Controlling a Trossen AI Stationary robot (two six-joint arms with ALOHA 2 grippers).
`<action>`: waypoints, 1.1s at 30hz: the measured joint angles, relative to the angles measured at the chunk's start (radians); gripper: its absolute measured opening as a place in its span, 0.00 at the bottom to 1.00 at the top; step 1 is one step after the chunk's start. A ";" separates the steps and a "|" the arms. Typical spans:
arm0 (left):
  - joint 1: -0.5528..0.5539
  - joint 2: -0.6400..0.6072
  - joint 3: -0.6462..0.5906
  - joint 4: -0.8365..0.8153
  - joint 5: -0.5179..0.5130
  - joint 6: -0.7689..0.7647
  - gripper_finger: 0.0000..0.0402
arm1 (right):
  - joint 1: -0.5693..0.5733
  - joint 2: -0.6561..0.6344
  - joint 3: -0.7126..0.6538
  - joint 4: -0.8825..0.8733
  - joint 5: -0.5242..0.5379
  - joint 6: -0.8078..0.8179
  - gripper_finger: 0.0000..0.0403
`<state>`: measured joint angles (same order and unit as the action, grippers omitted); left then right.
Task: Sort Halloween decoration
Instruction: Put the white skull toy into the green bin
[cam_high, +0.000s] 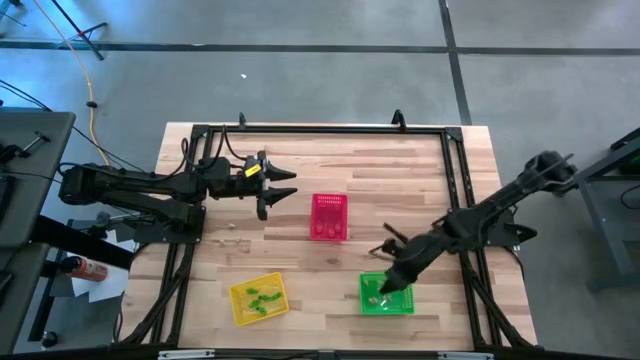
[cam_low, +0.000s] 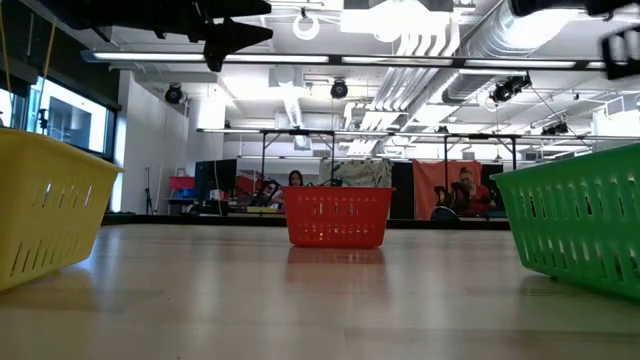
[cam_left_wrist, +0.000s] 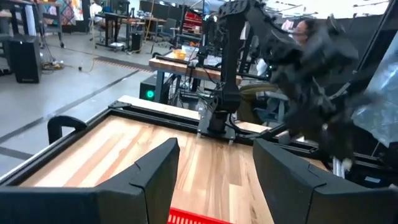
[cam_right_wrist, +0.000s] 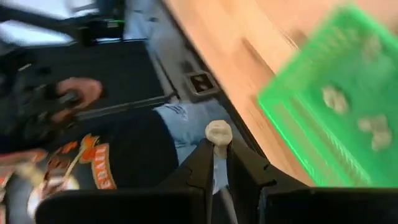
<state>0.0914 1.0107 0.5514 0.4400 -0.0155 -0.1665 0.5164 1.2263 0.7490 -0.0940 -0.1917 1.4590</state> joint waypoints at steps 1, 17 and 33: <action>0.000 0.000 0.000 0.000 0.000 -0.007 0.49 | 0.010 0.025 0.000 -0.001 -0.003 0.050 0.08; 0.000 0.000 0.000 -0.024 0.000 -0.015 0.49 | 0.008 0.297 -0.002 -0.091 -0.026 0.498 0.08; 0.000 0.000 0.000 -0.032 0.000 -0.014 0.49 | 0.008 0.306 -0.002 -0.088 -0.048 0.520 0.25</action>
<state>0.0910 1.0107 0.5514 0.4076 -0.0154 -0.1806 0.5243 1.5326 0.7475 -0.1819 -0.2393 1.9789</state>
